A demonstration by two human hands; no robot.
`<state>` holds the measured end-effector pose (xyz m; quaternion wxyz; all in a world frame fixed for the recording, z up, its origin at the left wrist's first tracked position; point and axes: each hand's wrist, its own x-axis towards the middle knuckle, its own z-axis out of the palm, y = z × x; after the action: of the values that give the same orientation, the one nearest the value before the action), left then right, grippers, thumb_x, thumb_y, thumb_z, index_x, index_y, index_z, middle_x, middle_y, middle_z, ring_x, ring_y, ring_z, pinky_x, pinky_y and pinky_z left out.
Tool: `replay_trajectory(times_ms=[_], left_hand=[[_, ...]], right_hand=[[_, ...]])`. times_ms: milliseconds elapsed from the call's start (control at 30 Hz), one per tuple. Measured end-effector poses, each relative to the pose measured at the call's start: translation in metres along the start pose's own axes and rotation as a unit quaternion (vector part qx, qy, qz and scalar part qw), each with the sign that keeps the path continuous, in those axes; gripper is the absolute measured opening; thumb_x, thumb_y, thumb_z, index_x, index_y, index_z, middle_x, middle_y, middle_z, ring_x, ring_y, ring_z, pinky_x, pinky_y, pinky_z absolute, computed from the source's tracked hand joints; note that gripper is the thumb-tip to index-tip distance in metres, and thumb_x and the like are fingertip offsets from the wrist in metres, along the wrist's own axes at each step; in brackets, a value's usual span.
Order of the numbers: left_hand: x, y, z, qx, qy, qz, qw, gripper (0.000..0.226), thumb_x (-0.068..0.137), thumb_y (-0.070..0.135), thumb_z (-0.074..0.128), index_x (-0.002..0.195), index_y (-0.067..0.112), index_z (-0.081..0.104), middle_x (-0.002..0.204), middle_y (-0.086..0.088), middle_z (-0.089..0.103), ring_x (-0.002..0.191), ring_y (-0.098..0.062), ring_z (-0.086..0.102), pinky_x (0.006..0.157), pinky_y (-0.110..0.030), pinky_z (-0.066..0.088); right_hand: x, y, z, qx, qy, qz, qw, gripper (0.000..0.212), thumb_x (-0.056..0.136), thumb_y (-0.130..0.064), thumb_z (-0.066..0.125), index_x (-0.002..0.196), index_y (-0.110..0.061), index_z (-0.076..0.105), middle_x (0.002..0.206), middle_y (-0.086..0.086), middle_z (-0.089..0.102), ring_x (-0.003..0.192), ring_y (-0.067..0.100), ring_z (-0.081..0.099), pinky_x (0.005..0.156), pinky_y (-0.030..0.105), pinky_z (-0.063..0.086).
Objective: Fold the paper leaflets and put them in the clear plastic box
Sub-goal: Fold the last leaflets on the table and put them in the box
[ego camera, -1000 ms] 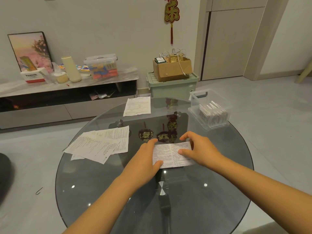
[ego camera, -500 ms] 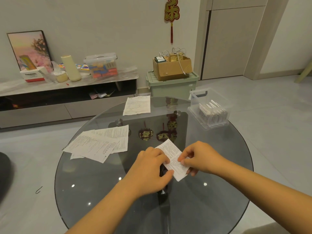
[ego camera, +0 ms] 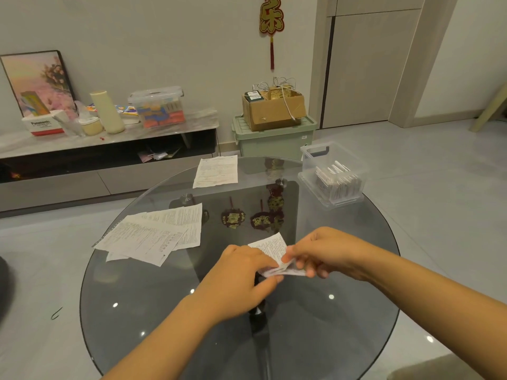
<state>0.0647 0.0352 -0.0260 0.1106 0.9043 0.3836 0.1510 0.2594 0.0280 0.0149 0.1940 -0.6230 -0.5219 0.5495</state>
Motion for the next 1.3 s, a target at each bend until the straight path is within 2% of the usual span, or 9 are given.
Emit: replay_trajectory(times_ms=[133, 233, 333, 467, 567, 800, 934, 1167, 1301], left_hand=[[0.001, 0.001, -0.002, -0.055, 0.011, -0.050, 0.997, 0.044, 0.095, 0.042, 0.045, 0.055, 0.025, 0.036, 0.054, 0.003, 0.041, 0.059, -0.017, 0.041, 0.057, -0.026, 0.030], [0.002, 0.000, 0.000, -0.083, 0.031, -0.094, 0.992, 0.035, 0.095, 0.039, 0.045, 0.063, 0.026, 0.045, 0.056, 0.004, 0.046, 0.056, -0.013, 0.043, 0.055, -0.028, 0.033], [0.003, -0.001, 0.000, -0.111, 0.053, -0.130, 0.984, 0.012, 0.094, 0.037, 0.050, 0.100, 0.034, 0.060, 0.079, 0.011, 0.063, 0.071, -0.006, 0.055, 0.064, -0.020, 0.044], [0.006, -0.004, 0.002, -0.121, 0.063, -0.175, 0.975, 0.039, 0.091, 0.029, 0.058, 0.128, 0.031, 0.048, 0.099, 0.013, 0.056, 0.080, -0.003, 0.054, 0.067, -0.010, 0.040], [0.007, -0.005, 0.007, -0.121, 0.037, -0.176, 0.976, 0.056, 0.089, 0.024, 0.061, 0.139, 0.029, 0.036, 0.118, 0.007, 0.048, 0.089, -0.004, 0.050, 0.083, -0.017, 0.043], [0.006, -0.011, 0.013, -0.064, 0.043, -0.154, 0.985, 0.048, 0.088, 0.024, 0.064, 0.132, 0.029, 0.048, 0.139, 0.009, 0.028, 0.131, -0.009, 0.024, 0.103, -0.017, 0.022], [0.006, -0.012, 0.010, 0.010, 0.003, -0.098, 0.995, 0.035, 0.090, 0.039, 0.056, 0.125, 0.032, 0.056, 0.131, 0.017, 0.045, 0.125, -0.005, 0.032, 0.097, -0.021, 0.016], [0.004, -0.012, 0.003, 0.051, -0.005, -0.054, 0.997, 0.040, 0.089, 0.046, 0.054, 0.127, 0.032, 0.054, 0.127, 0.016, 0.052, 0.116, -0.007, 0.042, 0.098, -0.024, 0.030], [0.005, -0.009, 0.002, 0.062, 0.028, -0.042, 0.997, 0.032, 0.092, 0.045, 0.047, 0.118, 0.033, 0.061, 0.108, 0.014, 0.065, 0.099, -0.007, 0.052, 0.078, -0.021, 0.041]], right_hand=[[-0.003, -0.005, 0.001, -0.066, 0.062, -0.033, 0.995, 0.046, 0.088, -0.056, 0.048, 0.095, -0.016, 0.070, 0.078, -0.007, 0.056, 0.062, 0.009, 0.048, 0.059, 0.021, 0.040], [-0.002, -0.005, 0.005, -0.068, 0.065, -0.059, 0.994, 0.052, 0.088, -0.059, 0.042, 0.100, -0.016, 0.069, 0.081, -0.012, 0.057, 0.068, 0.005, 0.051, 0.067, 0.019, 0.042], [0.004, 0.001, 0.008, -0.072, 0.068, -0.096, 0.990, 0.052, 0.087, -0.052, 0.052, 0.106, -0.007, 0.068, 0.077, -0.011, 0.059, 0.065, -0.001, 0.053, 0.061, 0.012, 0.040], [0.019, 0.013, 0.013, -0.124, 0.090, -0.128, 0.980, 0.010, 0.085, -0.028, 0.067, 0.083, -0.018, 0.067, 0.074, -0.005, 0.062, 0.061, 0.002, 0.053, 0.055, 0.010, 0.040], [0.031, 0.020, 0.018, -0.160, 0.143, -0.133, 0.968, 0.008, 0.083, -0.022, 0.070, 0.086, -0.018, 0.064, 0.072, -0.004, 0.062, 0.063, 0.007, 0.054, 0.060, 0.017, 0.043], [0.031, 0.025, 0.028, -0.254, 0.190, -0.176, 0.932, 0.050, 0.082, -0.023, 0.070, 0.125, -0.024, 0.044, 0.098, -0.006, 0.054, 0.084, 0.011, 0.053, 0.074, 0.026, 0.046], [0.030, 0.027, 0.025, -0.349, 0.205, -0.250, 0.880, 0.041, 0.086, -0.028, 0.065, 0.126, -0.027, 0.054, 0.120, -0.008, 0.046, 0.110, 0.011, 0.040, 0.090, 0.025, 0.041], [0.022, 0.026, 0.022, -0.484, 0.131, -0.265, 0.824, 0.053, 0.087, -0.057, 0.050, 0.132, -0.028, 0.051, 0.125, -0.008, 0.051, 0.113, 0.013, 0.040, 0.094, 0.024, 0.033], [0.022, 0.027, 0.022, -0.467, 0.136, -0.283, 0.827, 0.041, 0.091, -0.049, 0.051, 0.128, -0.033, 0.055, 0.125, -0.011, 0.056, 0.112, 0.013, 0.045, 0.093, 0.024, 0.034]])
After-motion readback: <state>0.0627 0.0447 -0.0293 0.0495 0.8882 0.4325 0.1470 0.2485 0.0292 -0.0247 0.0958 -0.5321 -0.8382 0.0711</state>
